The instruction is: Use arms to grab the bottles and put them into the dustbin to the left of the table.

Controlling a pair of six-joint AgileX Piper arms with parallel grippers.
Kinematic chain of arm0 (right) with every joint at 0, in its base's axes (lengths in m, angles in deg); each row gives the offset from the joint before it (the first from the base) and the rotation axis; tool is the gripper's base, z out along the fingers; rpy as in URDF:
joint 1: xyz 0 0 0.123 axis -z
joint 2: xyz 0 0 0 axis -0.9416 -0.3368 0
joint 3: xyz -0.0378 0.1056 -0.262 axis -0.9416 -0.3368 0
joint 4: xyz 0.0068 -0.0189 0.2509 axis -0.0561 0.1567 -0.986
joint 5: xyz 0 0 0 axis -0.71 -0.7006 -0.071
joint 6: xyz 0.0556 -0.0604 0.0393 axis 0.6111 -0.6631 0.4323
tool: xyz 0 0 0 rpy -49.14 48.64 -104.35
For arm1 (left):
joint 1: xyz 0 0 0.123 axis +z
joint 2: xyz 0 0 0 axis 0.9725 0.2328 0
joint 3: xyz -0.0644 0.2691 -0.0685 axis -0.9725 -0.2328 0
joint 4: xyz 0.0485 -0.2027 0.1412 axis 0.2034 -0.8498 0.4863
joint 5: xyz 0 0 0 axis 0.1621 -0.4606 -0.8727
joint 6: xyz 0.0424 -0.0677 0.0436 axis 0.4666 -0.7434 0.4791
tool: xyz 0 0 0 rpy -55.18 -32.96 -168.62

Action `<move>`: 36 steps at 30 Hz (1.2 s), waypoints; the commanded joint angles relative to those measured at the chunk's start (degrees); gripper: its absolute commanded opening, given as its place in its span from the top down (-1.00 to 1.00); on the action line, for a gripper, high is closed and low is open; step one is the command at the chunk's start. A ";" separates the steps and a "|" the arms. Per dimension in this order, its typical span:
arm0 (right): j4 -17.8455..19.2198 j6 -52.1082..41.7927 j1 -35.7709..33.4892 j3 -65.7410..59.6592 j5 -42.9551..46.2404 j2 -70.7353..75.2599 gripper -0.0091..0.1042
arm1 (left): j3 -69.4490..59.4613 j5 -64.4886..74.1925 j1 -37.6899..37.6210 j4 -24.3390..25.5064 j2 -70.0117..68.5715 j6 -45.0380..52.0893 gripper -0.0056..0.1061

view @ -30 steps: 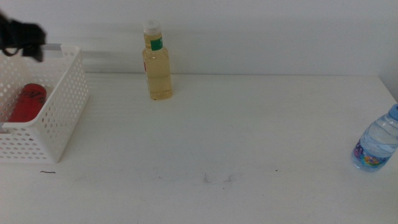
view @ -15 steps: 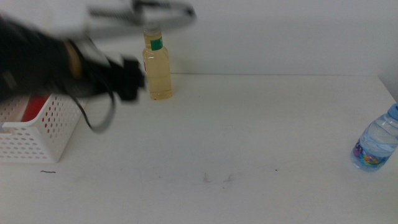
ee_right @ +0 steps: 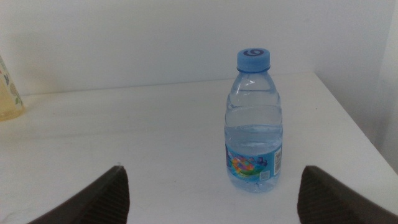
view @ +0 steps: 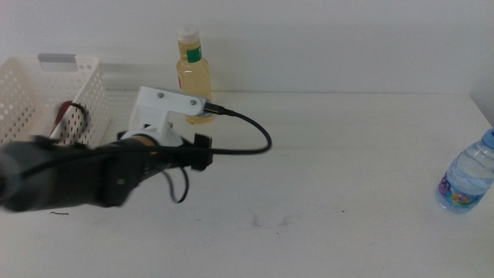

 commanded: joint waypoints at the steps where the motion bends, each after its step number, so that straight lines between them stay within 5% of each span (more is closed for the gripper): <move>1: 0.46 -0.24 0.18 -0.23 0.58 0.25 -0.60 | 2.04 -13.78 0.33 -4.31 5.39 5.25 -0.78; 8: 0.46 -0.24 0.18 -0.23 0.58 0.25 -0.60 | 9.87 -32.70 0.43 -10.10 19.89 7.30 -0.78; 19: 0.46 -0.24 0.18 -0.23 0.58 0.25 -0.60 | 18.55 -33.06 0.43 -10.75 28.24 4.53 -0.78; 36: 0.46 -0.24 0.18 -0.23 0.58 0.25 -0.60 | 30.25 -29.22 1.08 -18.31 36.02 10.12 -0.78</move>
